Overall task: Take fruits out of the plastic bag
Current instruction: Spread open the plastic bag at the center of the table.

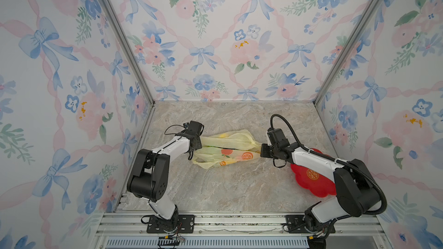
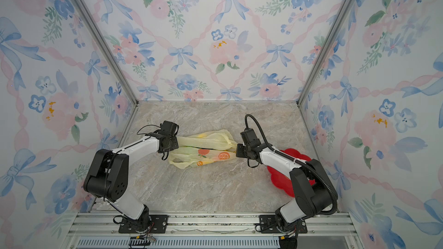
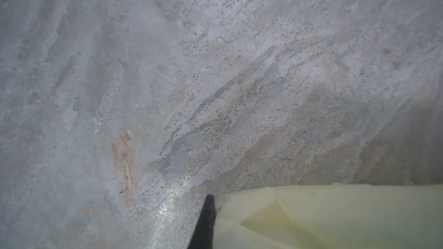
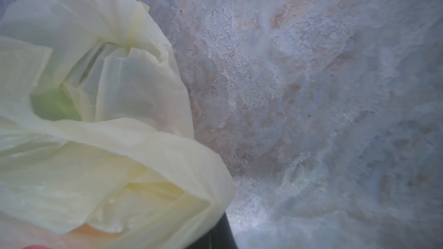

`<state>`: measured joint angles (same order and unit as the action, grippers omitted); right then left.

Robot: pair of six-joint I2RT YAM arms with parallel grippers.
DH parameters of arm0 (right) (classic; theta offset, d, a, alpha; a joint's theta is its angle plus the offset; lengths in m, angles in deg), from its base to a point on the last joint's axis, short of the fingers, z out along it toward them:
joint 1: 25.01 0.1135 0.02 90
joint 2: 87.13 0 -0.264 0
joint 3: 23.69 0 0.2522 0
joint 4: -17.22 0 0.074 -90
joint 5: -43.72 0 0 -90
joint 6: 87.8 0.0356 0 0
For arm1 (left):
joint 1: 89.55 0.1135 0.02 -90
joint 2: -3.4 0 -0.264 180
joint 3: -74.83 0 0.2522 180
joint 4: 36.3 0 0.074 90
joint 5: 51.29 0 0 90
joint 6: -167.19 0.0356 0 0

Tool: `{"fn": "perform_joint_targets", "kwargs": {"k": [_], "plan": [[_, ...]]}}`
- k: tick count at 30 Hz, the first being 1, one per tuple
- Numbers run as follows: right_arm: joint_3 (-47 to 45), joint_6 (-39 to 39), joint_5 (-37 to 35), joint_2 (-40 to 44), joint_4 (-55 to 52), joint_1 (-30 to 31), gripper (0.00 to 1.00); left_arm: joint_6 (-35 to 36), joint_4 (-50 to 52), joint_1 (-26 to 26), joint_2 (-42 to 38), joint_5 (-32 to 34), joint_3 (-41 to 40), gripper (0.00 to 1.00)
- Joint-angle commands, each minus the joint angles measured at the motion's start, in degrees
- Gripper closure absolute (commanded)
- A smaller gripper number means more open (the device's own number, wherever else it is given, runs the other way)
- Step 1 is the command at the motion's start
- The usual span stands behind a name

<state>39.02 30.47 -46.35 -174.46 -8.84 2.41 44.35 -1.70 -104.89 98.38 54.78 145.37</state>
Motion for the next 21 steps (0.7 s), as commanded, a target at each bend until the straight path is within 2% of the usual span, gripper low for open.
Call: {"fn": "perform_joint_targets", "kwargs": {"k": [1, 10, 13, 14, 17, 21], "plan": [[-0.1, 0.1, 1.7, 0.3, 1.1, 0.8, 1.0, 1.8, -3.9, 0.0, 0.8, -5.7, 0.7, 0.94], [2.1, -0.6, 0.3, 1.2, -2.8, 8.0, 1.0, 7.4, -3.9, -5.9, 8.9, -5.7, 11.9, 0.93], [2.4, -0.7, -1.0, 2.1, -4.8, 9.7, 1.0, 10.0, -3.6, -7.4, 11.7, -5.2, 15.3, 0.89], [2.6, -0.8, -2.0, 2.5, -5.8, 10.2, 1.0, 10.3, -3.2, -7.9, 12.1, -4.6, 15.8, 0.84], [3.8, -2.2, -7.7, 5.0, -10.5, 12.3, 0.77, 9.4, -2.1, -8.9, 10.6, -0.3, 15.5, 0.55], [6.4, -5.0, -15.7, 8.9, -17.3, 15.1, 0.52, 5.9, 1.7, -9.8, 5.7, 6.8, 13.4, 0.26]]}}
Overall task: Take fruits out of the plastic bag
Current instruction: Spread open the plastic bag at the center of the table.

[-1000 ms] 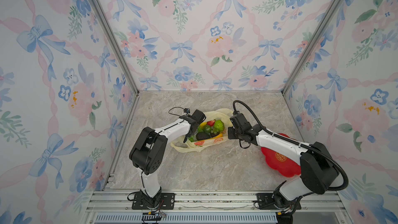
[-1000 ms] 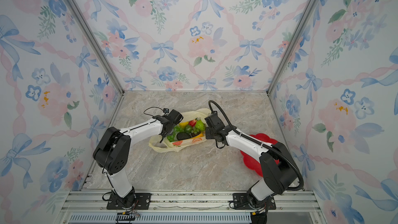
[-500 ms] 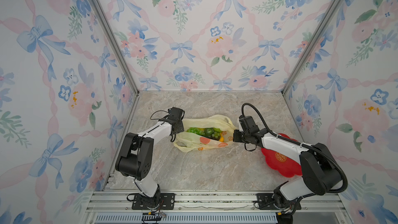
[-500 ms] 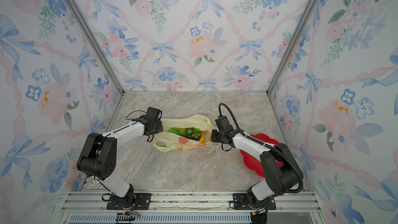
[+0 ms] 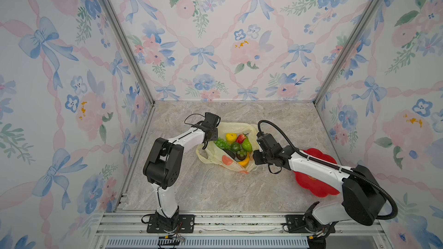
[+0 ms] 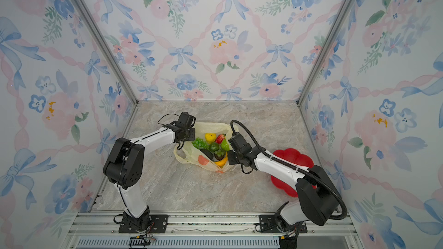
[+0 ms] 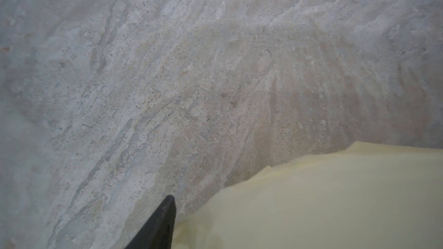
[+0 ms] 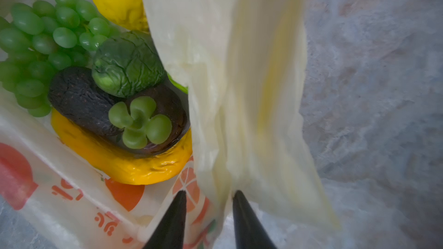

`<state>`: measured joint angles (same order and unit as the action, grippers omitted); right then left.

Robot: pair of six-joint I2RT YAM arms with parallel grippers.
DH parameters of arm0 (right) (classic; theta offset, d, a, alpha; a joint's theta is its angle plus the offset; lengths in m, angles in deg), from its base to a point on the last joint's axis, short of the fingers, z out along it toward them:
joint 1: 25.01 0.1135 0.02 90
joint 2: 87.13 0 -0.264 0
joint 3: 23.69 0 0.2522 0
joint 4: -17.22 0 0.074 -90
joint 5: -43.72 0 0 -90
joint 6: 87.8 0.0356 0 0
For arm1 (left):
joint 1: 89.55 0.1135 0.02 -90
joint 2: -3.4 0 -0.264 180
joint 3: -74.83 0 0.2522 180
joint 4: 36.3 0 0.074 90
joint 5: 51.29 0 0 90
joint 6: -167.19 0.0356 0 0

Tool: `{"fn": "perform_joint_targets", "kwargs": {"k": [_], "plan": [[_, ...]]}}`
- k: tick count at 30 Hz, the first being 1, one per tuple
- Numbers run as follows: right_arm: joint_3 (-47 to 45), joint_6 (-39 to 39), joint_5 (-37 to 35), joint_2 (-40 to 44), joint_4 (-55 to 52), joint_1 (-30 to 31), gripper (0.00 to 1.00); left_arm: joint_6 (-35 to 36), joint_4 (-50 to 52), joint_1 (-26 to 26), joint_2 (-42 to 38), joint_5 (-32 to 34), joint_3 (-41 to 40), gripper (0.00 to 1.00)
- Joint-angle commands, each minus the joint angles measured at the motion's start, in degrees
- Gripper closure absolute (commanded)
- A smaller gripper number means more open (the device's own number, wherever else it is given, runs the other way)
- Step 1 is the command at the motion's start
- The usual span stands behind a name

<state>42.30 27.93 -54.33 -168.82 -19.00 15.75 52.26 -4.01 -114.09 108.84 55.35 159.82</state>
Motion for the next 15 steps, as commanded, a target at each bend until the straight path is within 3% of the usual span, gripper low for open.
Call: {"fn": "perform_joint_targets", "kwargs": {"k": [1, 3, 8, 15], "plan": [[3.8, -3.2, -8.9, 4.0, -8.2, 2.1, 0.48, -2.8, 4.3, -0.9, -6.2, 7.3, -2.0, 0.2], [5.6, -5.1, -11.1, 5.2, -10.6, 2.6, 0.4, -4.7, 4.6, -1.8, -10.4, 9.2, -4.8, 0.11], [10.2, -11.3, -14.9, 4.9, -13.0, 3.4, 0.25, -9.0, 4.6, -5.9, -17.5, 10.1, -9.9, 0.06], [19.9, -18.0, -14.3, -5.7, -10.8, 2.9, 0.16, -11.9, 4.5, -11.0, -15.4, 6.4, -12.0, 0.05]]}}
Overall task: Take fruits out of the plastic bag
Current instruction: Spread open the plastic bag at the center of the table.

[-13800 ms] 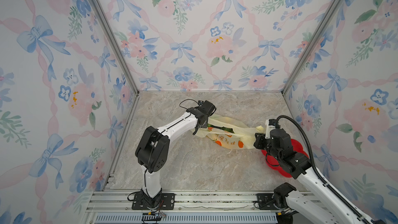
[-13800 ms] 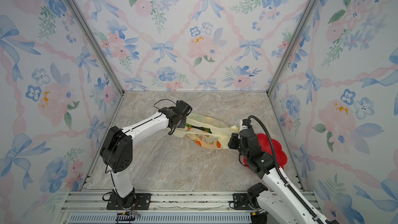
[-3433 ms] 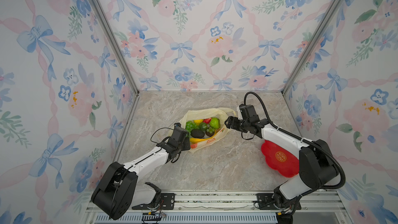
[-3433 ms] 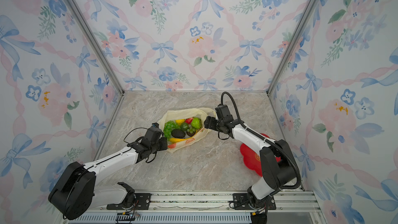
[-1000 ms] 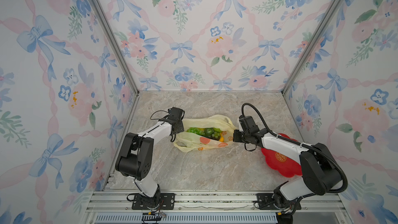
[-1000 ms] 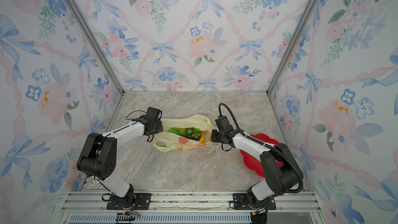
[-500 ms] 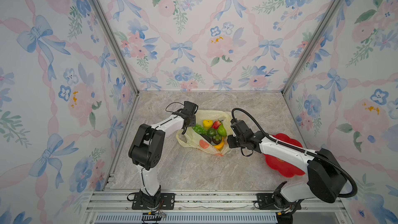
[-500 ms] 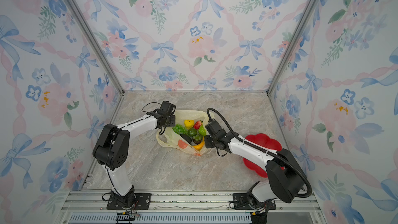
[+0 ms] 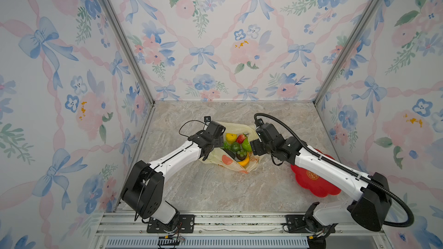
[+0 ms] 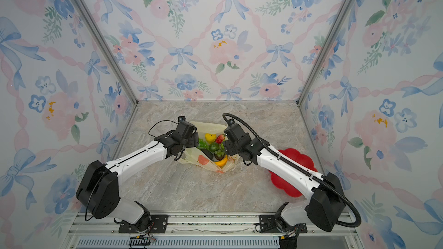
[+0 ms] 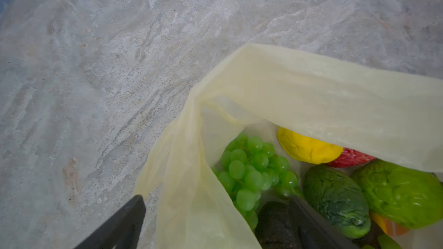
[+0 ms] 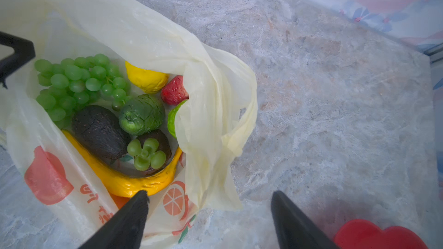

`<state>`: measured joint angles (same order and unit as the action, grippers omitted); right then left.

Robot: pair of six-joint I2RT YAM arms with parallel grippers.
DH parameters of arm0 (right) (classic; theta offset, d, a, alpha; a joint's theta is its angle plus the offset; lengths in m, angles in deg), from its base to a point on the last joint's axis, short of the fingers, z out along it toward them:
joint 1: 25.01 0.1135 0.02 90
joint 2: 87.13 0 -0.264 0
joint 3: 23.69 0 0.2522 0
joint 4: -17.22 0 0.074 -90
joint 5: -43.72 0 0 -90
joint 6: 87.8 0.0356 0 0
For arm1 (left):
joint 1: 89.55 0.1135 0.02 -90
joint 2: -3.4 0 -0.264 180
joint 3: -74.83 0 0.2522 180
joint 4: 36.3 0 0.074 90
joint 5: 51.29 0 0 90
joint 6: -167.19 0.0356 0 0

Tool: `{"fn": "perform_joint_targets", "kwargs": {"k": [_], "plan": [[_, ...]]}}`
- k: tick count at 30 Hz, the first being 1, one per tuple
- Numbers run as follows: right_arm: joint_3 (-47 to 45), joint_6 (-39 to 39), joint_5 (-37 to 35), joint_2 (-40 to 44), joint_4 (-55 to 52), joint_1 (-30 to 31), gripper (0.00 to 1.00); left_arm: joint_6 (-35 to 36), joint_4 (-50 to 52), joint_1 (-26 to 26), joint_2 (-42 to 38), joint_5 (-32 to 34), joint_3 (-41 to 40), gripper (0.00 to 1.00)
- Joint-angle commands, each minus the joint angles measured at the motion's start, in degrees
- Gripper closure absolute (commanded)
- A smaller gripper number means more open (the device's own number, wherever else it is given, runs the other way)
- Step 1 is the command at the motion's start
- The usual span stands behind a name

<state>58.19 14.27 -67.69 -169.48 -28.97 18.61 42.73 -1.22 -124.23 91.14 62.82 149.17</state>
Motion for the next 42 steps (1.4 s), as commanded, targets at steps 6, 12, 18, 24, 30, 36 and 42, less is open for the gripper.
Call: {"fn": "perform_joint_targets", "kwargs": {"k": [6, 12, 18, 24, 30, 36, 42], "plan": [[13.0, -4.3, -0.6, -17.9, -2.3, -2.4, 0.17, -2.9, 1.5, -1.4, 5.5, -2.5, -2.6, 0.21], [18.1, -2.4, 1.9, -25.9, -3.5, -6.2, 0.35, -3.7, 1.0, -0.8, 3.0, -2.0, -6.9, 0.54], [16.3, 1.0, 8.0, -27.0, -1.1, -10.9, 0.74, -4.9, -4.0, 2.4, -5.3, -2.7, -16.4, 0.8], [14.7, 3.6, 14.8, -28.5, 3.1, -13.3, 0.89, -3.9, -9.4, 9.6, -10.5, -5.9, -23.9, 0.92], [18.5, 5.9, 23.0, -33.4, 6.0, -12.9, 0.95, -0.1, -13.2, 14.1, -11.2, -5.7, -23.8, 0.98], [21.3, 10.7, 30.6, -37.1, 10.4, -16.1, 1.0, 0.8, -16.9, 18.7, -14.1, -7.3, -25.9, 1.0], [27.5, 14.0, 37.0, -42.7, 10.9, -16.5, 1.0, 2.5, -19.7, 18.7, -13.7, -10.7, -27.5, 1.0]]}}
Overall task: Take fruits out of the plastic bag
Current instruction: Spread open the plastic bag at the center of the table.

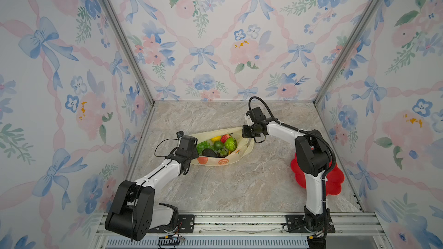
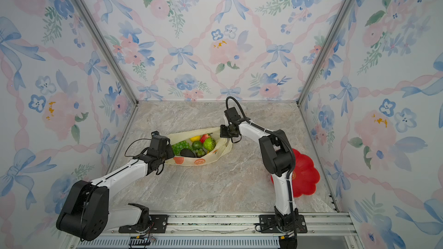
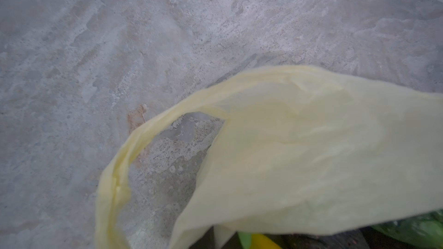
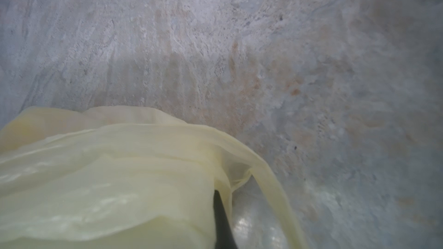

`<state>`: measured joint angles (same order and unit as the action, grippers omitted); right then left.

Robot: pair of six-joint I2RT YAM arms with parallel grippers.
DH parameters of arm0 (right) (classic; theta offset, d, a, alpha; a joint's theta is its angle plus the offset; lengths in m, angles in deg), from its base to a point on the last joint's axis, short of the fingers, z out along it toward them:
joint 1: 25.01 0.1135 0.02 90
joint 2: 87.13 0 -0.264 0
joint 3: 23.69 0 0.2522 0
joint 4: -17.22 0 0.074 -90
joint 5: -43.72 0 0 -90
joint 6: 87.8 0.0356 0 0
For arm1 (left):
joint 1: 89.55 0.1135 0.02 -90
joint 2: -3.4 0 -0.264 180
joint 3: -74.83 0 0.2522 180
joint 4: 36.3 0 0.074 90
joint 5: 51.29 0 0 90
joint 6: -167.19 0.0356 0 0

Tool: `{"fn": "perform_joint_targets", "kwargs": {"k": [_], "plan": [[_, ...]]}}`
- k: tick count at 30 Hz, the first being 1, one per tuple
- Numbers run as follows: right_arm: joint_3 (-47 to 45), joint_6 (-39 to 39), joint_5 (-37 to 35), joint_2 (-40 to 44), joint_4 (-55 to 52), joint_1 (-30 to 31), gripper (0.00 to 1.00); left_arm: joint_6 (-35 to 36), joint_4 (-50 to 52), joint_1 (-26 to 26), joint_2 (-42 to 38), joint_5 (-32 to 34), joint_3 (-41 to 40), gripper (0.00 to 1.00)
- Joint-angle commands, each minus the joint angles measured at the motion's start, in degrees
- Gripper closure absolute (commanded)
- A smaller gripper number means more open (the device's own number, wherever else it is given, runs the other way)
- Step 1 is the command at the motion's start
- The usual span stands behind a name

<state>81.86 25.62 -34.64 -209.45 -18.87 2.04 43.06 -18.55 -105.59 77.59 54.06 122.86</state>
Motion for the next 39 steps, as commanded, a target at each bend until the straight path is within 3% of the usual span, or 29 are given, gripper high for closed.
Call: {"fn": "perform_joint_targets", "kwargs": {"k": [1, 4, 5, 7, 9, 12, 15, 19, 24, 30, 33, 39], "plan": [[5.4, 2.6, 3.8, -3.6, 0.0, 0.5, 1.0, 2.4, -2.6, -0.1, -0.2, -1.9, -1.5, 1.0], [10.9, 2.2, 3.2, -6.4, -4.0, 1.7, 0.99, 3.4, -3.9, -1.0, -0.7, -2.3, -2.6, 1.0], [13.1, 1.8, 2.5, -7.3, -5.8, 2.2, 0.94, 3.9, -4.4, -1.6, -0.8, -2.4, -2.8, 1.0], [16.0, 0.5, 1.4, -8.0, -8.9, 3.1, 0.76, 4.6, -4.4, -2.9, -0.8, -2.0, -2.8, 1.0], [17.8, -0.9, -1.0, -7.3, -11.8, 4.0, 0.52, 5.1, -4.6, -4.1, -0.8, -1.2, -2.9, 1.0], [16.4, -2.1, -6.1, -3.6, -13.6, 4.8, 0.33, 5.5, -5.3, -4.5, -1.1, -1.2, -3.5, 1.0], [12.4, -2.5, -10.9, 1.7, -14.1, 5.4, 0.21, 5.5, -5.9, -4.7, -1.7, -1.3, -4.0, 1.0], [5.9, -2.0, -15.8, 7.6, -13.9, 7.0, 0.15, 5.4, -7.1, -5.0, -2.9, -1.7, -5.0, 0.99], [-1.9, 0.0, -21.5, 13.1, -13.2, 9.8, 0.14, 5.4, -8.1, -5.6, -4.5, -1.8, -5.9, 0.99], [-6.4, 2.8, -18.5, 13.9, -9.2, 11.9, 0.18, 5.4, -9.7, -7.1, -5.2, -2.4, -6.6, 0.98], [-6.0, 3.2, -16.2, 12.4, -8.7, 12.7, 0.25, 5.4, -10.1, -7.6, -5.1, -2.3, -6.5, 0.98], [-9.2, 3.4, -16.9, 13.0, -7.7, 12.9, 0.52, 5.1, -10.0, -7.6, -5.5, -1.8, -6.7, 0.98]]}}
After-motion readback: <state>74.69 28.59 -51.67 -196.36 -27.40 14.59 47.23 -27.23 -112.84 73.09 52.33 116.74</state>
